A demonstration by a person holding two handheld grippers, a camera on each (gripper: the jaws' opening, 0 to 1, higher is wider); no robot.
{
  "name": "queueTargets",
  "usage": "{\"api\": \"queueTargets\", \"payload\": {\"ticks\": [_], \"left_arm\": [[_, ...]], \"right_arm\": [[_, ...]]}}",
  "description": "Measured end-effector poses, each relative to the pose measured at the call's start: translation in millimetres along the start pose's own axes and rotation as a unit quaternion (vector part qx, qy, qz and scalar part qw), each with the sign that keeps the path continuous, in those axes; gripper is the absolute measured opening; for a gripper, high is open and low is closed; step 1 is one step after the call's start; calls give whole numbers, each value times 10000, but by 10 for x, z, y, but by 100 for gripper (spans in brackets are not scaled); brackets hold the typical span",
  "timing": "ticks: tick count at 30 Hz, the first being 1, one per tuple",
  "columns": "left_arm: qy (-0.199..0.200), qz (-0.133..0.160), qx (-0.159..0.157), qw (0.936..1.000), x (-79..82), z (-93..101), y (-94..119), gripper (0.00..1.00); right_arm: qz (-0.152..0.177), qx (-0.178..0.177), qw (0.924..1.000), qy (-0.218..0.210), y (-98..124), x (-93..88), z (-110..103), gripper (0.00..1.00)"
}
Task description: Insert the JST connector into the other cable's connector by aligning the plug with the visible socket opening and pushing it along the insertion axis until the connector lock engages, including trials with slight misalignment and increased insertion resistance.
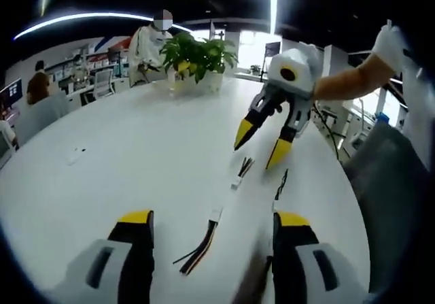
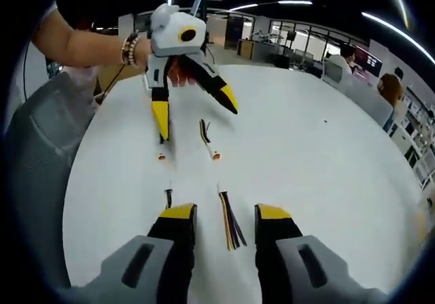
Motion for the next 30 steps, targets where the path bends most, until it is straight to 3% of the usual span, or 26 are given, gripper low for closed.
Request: {"api": "queueTargets", "payload": {"ticks": [5,20,30], "left_arm": [[-70,109,-61,9999,-10,12,-37,53],[-12,201,-154,9997,-138,34,-132,37],[-306,174,-248,9991,-188,84,-172,26]], "right_arm": [[-11,56,10000,1,-68,-21,15,28],[16,178,9998,-124,-241,-68,40,23],[119,232,9995,-152,-335,-42,18,18]]}}
Point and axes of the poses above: the point that each gripper's makers call its tool centre point, and the gripper's own axes: y roughly backward along the fingers, z roughly to its right, x roughly out of its top, the point moved 6 cm from there along y, roughly backward along the fingers, and after that the axes turned 8 degrees about z, right-handed, at the moved point
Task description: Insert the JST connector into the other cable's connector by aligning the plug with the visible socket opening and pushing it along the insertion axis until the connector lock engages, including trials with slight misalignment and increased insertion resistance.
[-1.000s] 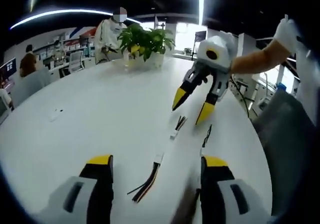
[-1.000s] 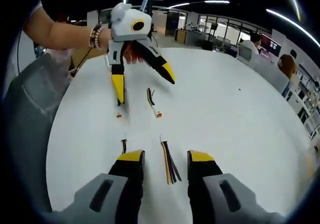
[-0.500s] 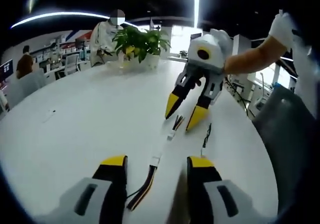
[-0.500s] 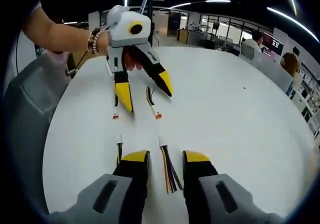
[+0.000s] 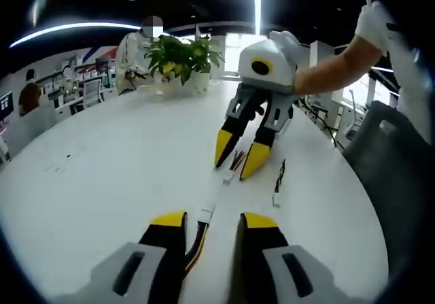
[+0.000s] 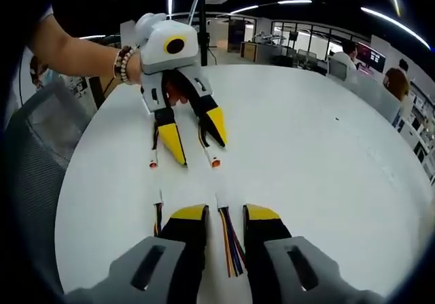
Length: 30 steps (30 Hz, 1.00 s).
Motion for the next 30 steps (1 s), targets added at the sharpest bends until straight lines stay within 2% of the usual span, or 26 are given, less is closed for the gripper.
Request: {"api": "queueTargets", "payload": {"ticks": [7,17,30], "left_arm": [[-89,-40,-37,9999,-42,-23,-4,20],[-62,95,-37,9999,-34,-48,-1,11],[-116,138,-15,9998,-10,-45,30,3]], "right_arm": [[24,43,10000,66,-23,-1,-5,15],[85,85,9999,81,-25,-16,-13,5],[80,124,9996,237,-24,-10,-19,5]]}}
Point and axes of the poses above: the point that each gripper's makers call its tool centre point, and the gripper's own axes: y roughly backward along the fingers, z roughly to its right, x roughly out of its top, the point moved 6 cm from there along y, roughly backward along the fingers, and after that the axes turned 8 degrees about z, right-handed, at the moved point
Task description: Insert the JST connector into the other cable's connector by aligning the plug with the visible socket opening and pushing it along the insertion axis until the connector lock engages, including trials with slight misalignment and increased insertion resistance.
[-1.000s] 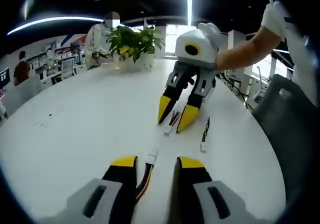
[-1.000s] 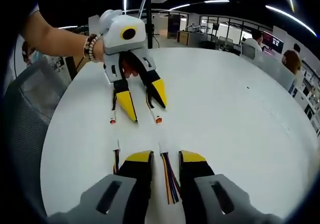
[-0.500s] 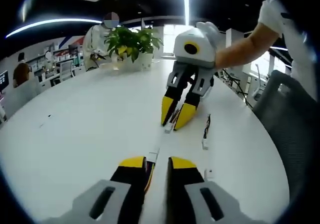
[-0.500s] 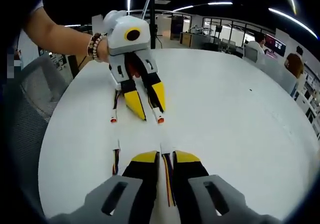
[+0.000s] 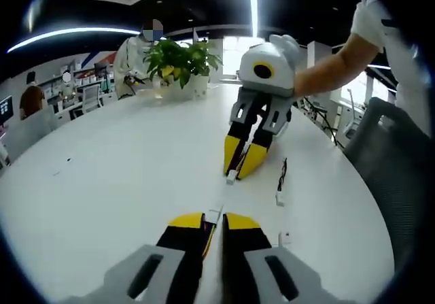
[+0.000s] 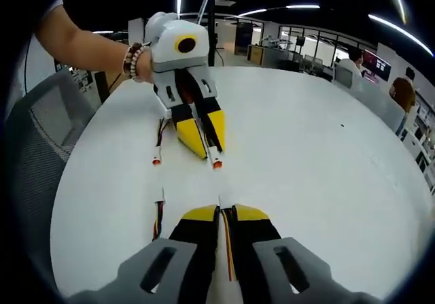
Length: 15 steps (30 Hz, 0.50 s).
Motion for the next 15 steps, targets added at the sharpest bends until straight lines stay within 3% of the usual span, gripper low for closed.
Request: {"api": "queueTargets", "payload": {"ticks": [15], "left_arm": [[-228,-133,-108,9996,27,57,14,1]], "right_arm": [[36,23,10000,-12,36,64,-4,5]]}}
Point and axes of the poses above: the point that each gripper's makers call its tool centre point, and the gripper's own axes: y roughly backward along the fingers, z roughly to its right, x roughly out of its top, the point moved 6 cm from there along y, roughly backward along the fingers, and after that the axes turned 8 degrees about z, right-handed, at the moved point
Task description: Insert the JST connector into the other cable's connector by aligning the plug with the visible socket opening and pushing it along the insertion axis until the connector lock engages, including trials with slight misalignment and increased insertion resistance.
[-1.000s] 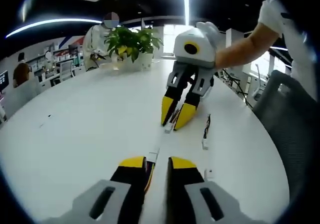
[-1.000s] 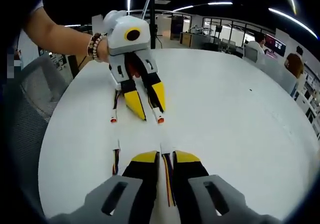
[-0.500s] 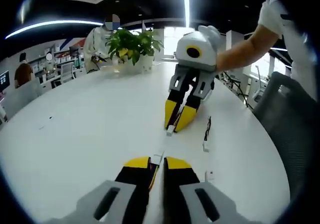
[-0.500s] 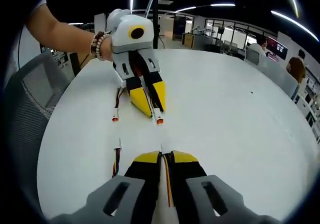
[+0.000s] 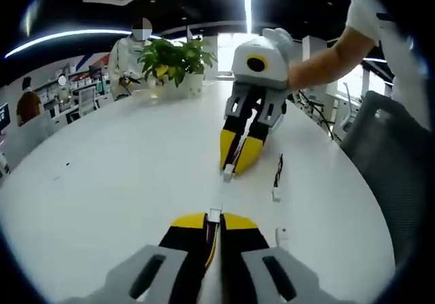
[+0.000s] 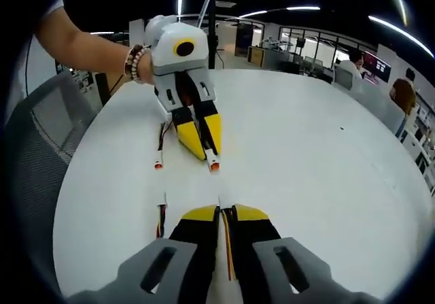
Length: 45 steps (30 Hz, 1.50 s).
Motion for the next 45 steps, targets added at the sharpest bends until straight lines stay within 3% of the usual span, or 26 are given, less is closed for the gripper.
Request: {"api": "queueTargets", "payload": {"ticks": [10,15,45], "left_arm": [[-613,-354,-234,9972,112,120,-15,1],[-707,-367,-317,9963,155,162,-43,1],[-613,-358,-364,9968,145,113,-84,1]], "right_arm": [[-20,146,9996,226,-27,174,-109,5],[36,183,9994,289,-70,250,-154,5],[-160,306,9985,427,-164,186,-175,5]]}}
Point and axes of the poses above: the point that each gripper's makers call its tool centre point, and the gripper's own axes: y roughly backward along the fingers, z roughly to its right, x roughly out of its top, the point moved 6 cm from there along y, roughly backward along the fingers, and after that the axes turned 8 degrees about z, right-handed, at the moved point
